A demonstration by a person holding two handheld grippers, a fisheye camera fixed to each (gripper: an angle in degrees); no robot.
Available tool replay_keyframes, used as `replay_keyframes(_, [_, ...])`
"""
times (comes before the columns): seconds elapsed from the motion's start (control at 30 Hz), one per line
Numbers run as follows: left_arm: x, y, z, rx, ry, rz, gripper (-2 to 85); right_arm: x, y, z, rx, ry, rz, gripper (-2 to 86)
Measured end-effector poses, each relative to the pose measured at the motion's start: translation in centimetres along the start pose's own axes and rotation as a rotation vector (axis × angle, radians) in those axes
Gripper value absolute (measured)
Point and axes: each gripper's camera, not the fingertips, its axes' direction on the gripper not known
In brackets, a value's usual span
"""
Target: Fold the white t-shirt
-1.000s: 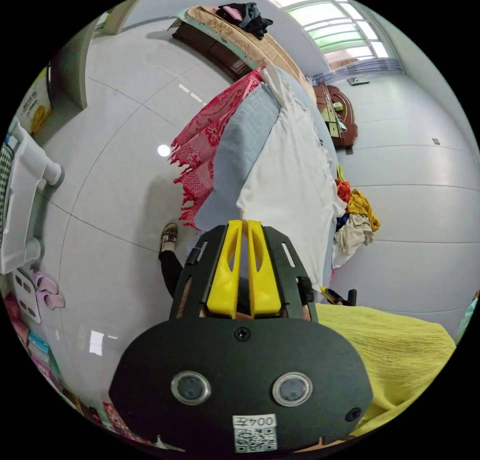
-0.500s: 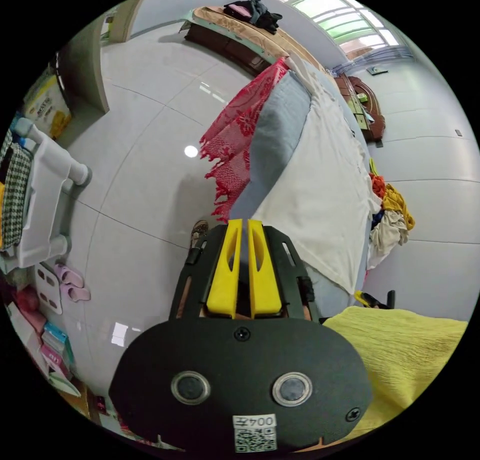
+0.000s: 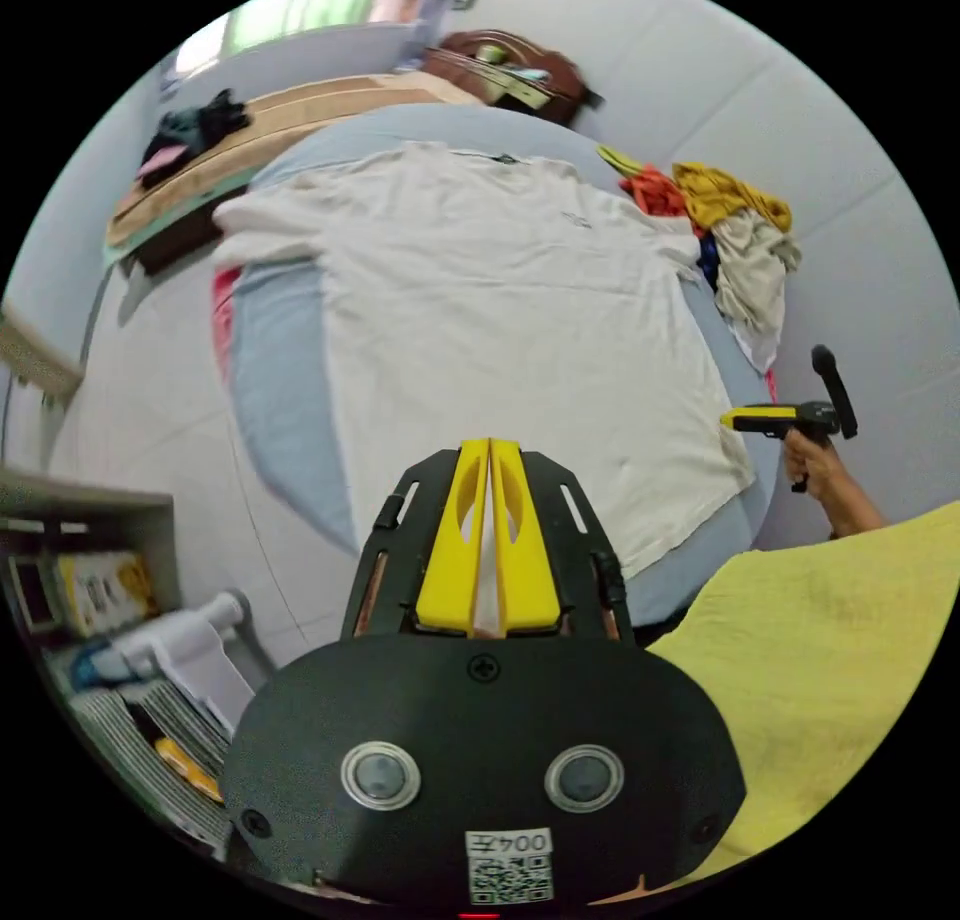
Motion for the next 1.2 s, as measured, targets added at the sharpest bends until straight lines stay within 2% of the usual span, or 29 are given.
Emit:
replay_keyframes(0.17, [6.1,-12.7,5.7,-0.09,0.015,0.202,0.8,0.7,-0.6,0.6,-0.017,0.021,0.07,4.8])
replay_keyframes(0.33, [10.6,-20.0,11.5,-0.227,-0.042,0.379,0.8,2.8,-0.1,0.3,-0.013,0.031,0.144,4.3])
replay_keyframes(0.47, [13.1,-24.2,13.3,-0.21,-0.037,0.432,0.8,5.3,0.7,-0.2,-0.006,-0.003,0.206,4.3])
replay_keyframes(0.57, [14.1,-27.2,14.6,-0.221,-0.003,0.417,0.9,9.2,1.6,-0.9,-0.001,-0.14,0.292,4.5])
replay_keyframes(0.67, [15.3,-31.0,16.3,-0.298,0.037,0.401,1.1,15.4,4.0,-3.2,0.228,-0.426,0.426,5.1])
replay_keyframes(0.7, [15.6,-31.9,16.6,-0.312,0.052,0.403,1.2,18.3,5.2,-4.3,0.361,-0.544,0.494,5.5])
replay_keyframes(0.77, [17.4,-35.8,16.9,-0.262,0.114,0.423,1.6,22.7,6.6,-5.1,0.524,-0.659,0.617,5.9])
replay_keyframes(0.83, [19.9,-39.6,16.8,-0.188,0.089,0.488,2.2,28.2,7.1,-5.3,0.661,-0.759,0.729,6.6])
replay_keyframes(0.97, [28.1,-50.2,17.6,-0.018,0.023,0.69,5.0,34.9,5.5,-5.1,0.767,-0.87,0.815,8.2])
replay_keyframes(1.2, [40.8,-65.2,23.1,0.033,-0.076,0.906,7.5,43.9,2.7,-3.1,0.799,-1.012,0.97,11.7])
